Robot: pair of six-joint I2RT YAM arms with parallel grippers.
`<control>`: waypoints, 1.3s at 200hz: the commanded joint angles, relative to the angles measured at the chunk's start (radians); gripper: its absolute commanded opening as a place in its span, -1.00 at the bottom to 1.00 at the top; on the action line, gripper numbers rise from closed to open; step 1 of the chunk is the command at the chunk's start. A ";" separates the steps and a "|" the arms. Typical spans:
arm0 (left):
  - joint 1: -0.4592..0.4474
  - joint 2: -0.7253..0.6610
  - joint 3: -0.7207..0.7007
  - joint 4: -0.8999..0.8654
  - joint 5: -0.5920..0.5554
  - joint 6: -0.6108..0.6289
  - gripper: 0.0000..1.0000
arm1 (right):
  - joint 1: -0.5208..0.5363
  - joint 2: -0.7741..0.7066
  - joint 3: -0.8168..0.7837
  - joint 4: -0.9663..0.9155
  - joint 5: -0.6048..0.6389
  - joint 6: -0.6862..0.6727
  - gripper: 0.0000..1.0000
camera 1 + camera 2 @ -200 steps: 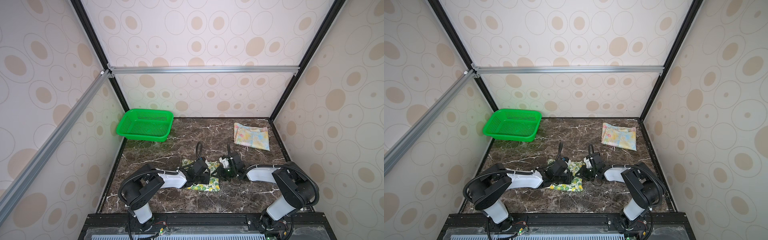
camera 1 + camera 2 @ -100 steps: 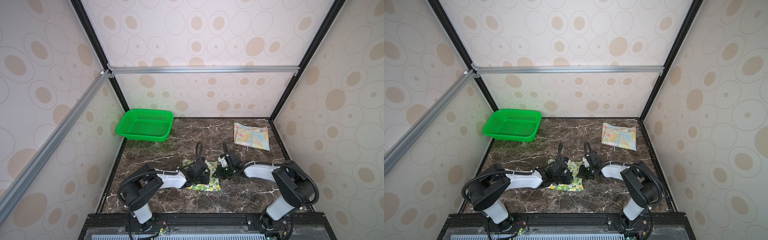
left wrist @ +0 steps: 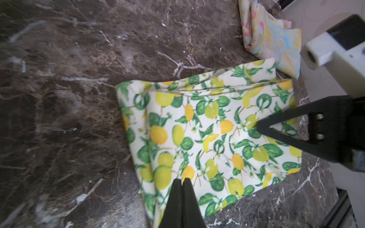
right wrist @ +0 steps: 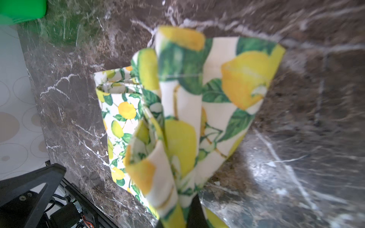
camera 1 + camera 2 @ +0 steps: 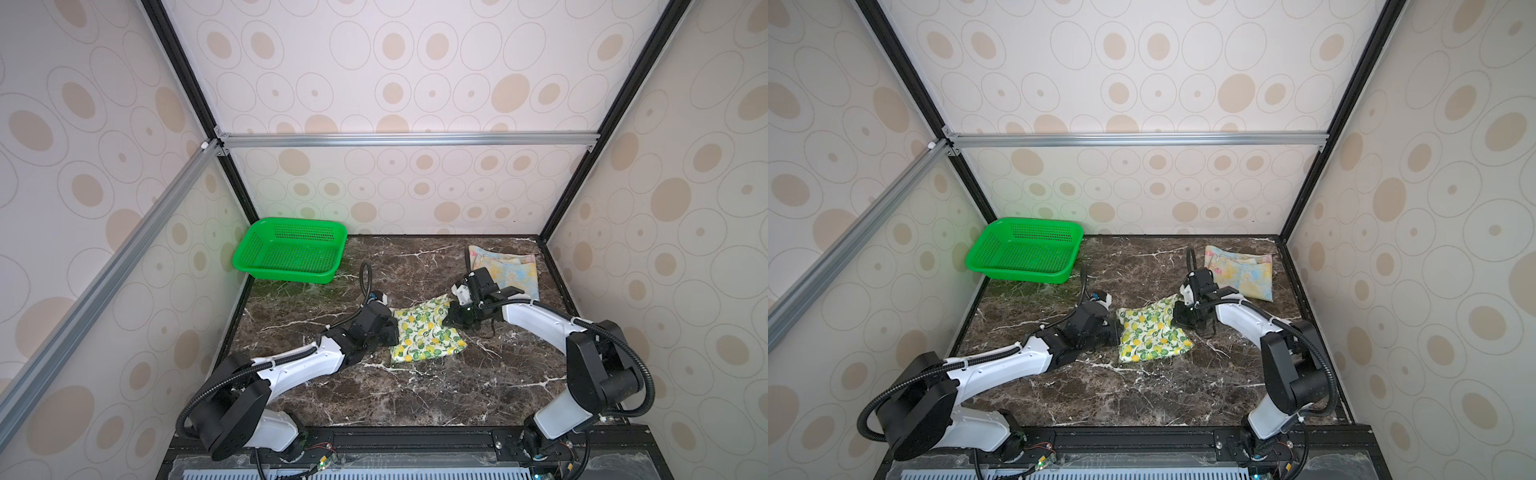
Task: Fold and stack skirts
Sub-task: Pick up the skirt from the center of the table, then place the skirt on the skirt.
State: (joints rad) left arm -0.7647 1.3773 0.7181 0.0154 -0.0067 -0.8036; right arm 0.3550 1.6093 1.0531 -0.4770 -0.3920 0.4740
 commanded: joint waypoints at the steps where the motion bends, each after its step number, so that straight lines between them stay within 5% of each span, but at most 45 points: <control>1: 0.010 -0.015 -0.019 -0.038 -0.039 0.016 -1.00 | -0.028 0.041 0.095 -0.088 -0.004 -0.107 -1.00; 160: 0.031 0.017 -0.013 -0.014 -0.045 0.025 -1.00 | -0.214 0.342 0.705 -0.340 -0.022 -0.336 -1.00; 260: 0.046 0.055 0.012 -0.021 -0.027 0.034 -1.00 | -0.370 0.510 1.029 -0.503 -0.217 -0.499 -1.00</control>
State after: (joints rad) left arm -0.7300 1.4117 0.6922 0.0101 -0.0296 -0.7914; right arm 0.0010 2.0754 1.9869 -0.8829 -0.5274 0.0608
